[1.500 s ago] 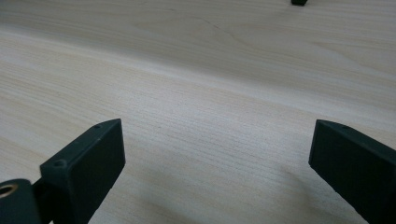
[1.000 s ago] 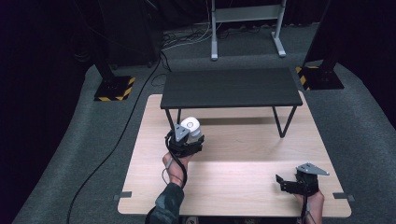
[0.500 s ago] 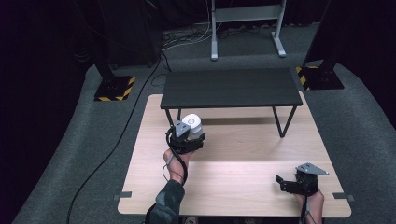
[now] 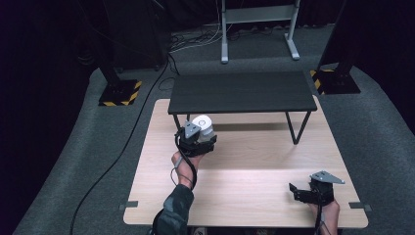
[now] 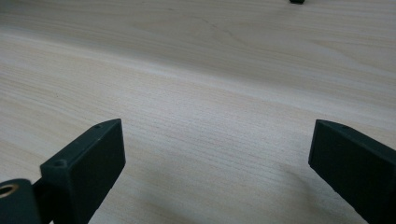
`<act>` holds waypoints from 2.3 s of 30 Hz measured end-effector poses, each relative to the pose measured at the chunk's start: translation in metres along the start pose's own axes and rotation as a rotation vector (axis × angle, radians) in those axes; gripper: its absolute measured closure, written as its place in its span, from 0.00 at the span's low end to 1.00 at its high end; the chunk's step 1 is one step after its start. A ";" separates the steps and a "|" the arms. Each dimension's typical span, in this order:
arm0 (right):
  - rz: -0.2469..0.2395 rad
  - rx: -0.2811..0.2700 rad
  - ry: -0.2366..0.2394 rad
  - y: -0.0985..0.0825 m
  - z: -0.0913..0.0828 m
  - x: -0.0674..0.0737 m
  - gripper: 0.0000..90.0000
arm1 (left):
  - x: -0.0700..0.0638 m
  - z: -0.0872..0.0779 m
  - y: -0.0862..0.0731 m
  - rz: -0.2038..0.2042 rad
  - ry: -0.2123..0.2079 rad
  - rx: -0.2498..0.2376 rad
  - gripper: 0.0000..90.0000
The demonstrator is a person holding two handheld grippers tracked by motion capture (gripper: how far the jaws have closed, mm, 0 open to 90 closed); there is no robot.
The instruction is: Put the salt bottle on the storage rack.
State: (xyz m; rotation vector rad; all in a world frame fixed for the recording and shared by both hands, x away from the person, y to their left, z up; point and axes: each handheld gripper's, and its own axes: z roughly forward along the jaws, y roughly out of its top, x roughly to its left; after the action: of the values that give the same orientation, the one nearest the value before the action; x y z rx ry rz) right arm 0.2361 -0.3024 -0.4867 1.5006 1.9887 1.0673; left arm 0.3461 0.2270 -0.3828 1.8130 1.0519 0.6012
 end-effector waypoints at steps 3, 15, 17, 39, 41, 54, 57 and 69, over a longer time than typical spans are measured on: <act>-0.001 0.001 0.000 0.000 0.000 0.000 0.03 | 0.001 0.000 0.004 0.002 -0.003 -0.003 0.31; 0.001 -0.001 -0.003 0.000 0.000 0.000 0.03 | 0.003 0.000 0.021 0.016 -0.022 -0.013 0.31; 0.000 -0.001 -0.003 0.000 0.000 0.000 0.03 | 0.004 0.000 0.024 0.019 -0.027 -0.014 0.31; -0.001 0.001 -0.005 0.000 0.000 0.001 0.03 | 0.001 0.003 0.063 0.066 -0.072 -0.029 0.31; -0.003 0.000 -0.005 0.000 0.000 0.001 0.03 | 0.001 0.005 0.066 0.068 -0.077 -0.028 0.31; -0.004 0.002 -0.006 0.000 0.000 0.001 0.03 | 0.002 0.018 0.088 0.081 -0.130 -0.018 0.31; -0.003 0.002 -0.006 0.000 0.000 0.001 0.03 | -0.001 0.019 0.091 0.085 -0.147 -0.022 0.31; -0.004 0.002 -0.004 0.000 0.000 0.001 0.03 | -0.011 0.025 0.109 0.110 -0.181 -0.035 0.31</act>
State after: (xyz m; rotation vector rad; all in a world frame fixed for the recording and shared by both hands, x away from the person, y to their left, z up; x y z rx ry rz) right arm 0.2362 -0.3016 -0.4865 1.4980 1.9892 1.0601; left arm 0.4034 0.1837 -0.2963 1.8658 0.8203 0.5069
